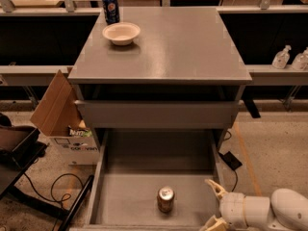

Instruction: Pick orange can from middle drawer and place on counter

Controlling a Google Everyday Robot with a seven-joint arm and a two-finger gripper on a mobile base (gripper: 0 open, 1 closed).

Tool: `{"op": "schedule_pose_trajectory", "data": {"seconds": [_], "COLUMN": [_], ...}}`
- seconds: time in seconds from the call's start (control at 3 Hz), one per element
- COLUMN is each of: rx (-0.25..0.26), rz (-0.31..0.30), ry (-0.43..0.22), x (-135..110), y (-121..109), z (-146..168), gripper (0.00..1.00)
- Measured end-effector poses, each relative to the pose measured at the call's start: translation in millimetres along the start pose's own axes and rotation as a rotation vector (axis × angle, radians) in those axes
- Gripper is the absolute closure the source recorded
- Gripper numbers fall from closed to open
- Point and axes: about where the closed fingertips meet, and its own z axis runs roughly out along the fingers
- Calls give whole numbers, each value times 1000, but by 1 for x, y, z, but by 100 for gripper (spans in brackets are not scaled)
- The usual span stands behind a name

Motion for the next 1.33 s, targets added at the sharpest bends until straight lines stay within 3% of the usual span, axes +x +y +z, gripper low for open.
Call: {"op": "schedule_pose_trajectory", "data": {"seconds": [0.33,1.0,1.33], "rx": [-37,-53,-58], "rz": [-12,-63,-57], "ry": [5,-9,-28], "x": [22,20,21], "y": [-4,-30,-38], "z": [33,81,105], "gripper": [0,0,0]}}
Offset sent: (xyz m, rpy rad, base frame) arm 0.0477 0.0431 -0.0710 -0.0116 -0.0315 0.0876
